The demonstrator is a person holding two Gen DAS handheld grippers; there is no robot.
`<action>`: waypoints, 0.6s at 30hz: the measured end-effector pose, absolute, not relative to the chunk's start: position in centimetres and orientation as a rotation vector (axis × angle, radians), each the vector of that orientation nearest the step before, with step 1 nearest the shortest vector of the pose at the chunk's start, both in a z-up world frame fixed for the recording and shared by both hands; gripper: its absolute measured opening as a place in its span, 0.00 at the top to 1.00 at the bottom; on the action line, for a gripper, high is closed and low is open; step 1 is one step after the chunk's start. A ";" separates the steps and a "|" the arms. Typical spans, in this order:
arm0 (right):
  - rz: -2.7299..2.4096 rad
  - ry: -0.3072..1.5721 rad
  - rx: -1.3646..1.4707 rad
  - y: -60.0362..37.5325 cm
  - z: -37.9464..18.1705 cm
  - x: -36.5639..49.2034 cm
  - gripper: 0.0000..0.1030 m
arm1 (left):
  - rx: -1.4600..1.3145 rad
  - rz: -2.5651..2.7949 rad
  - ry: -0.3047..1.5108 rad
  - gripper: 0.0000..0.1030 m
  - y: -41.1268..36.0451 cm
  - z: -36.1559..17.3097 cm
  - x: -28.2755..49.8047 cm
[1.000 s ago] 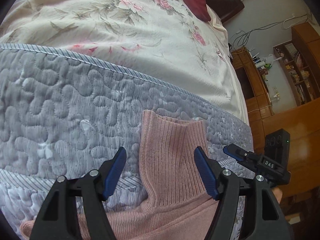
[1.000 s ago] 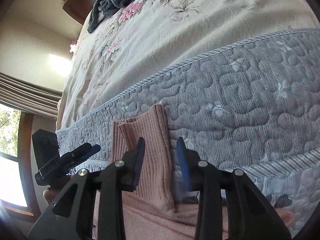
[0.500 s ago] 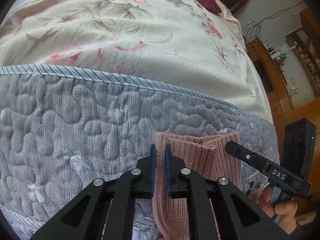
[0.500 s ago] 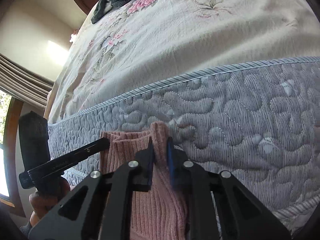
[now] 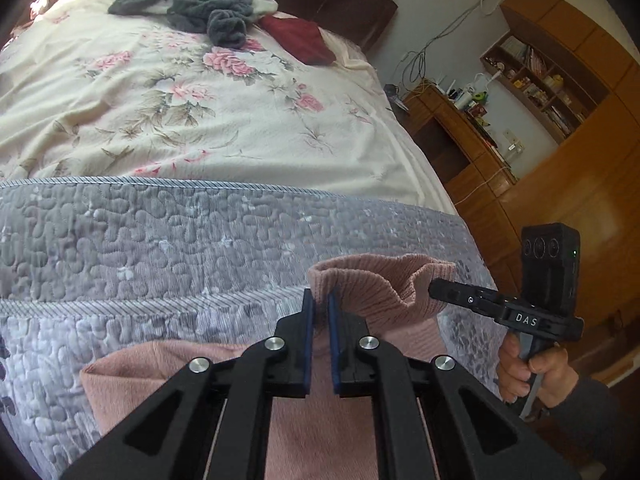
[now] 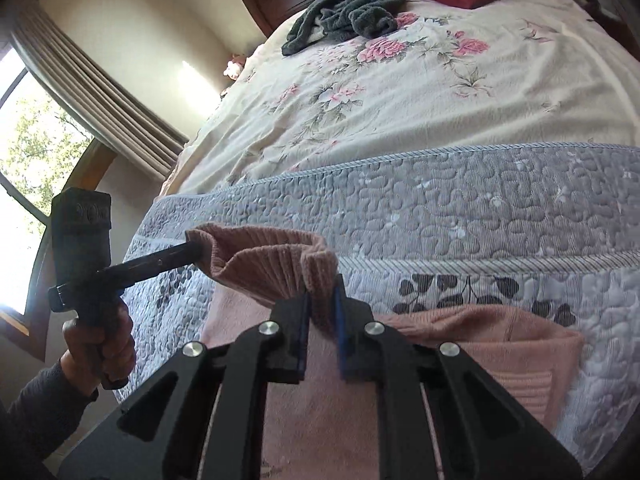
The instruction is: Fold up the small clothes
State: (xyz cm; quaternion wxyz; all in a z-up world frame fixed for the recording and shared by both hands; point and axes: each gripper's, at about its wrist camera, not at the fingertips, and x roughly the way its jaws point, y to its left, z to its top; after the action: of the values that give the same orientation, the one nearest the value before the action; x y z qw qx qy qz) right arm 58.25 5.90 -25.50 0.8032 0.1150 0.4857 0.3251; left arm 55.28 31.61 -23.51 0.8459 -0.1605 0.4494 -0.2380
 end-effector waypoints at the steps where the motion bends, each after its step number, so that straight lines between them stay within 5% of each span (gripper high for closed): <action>1: 0.697 1.044 0.228 5.9 -25.4 56.9 0.91 | -0.318 -0.507 0.956 0.94 31.3 -23.4 53.9; 10: 0.660 1.160 0.145 5.6 -29.6 48.6 0.90 | -0.216 -0.487 1.122 0.94 29.6 -28.1 45.6; 15: 0.635 1.297 0.220 4.1 -33.5 45.6 0.69 | -0.289 -0.407 1.235 0.91 30.9 -32.5 41.9; 18: 0.622 1.313 0.324 2.4 -34.1 44.1 0.69 | -0.425 -0.410 1.243 0.89 32.3 -33.7 40.6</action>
State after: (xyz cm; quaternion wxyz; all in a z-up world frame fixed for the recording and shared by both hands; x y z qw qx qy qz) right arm 44.10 2.39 -34.10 0.7356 0.1474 0.5975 0.2832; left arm 40.64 32.31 -33.67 0.7725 -0.1962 0.5736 -0.1893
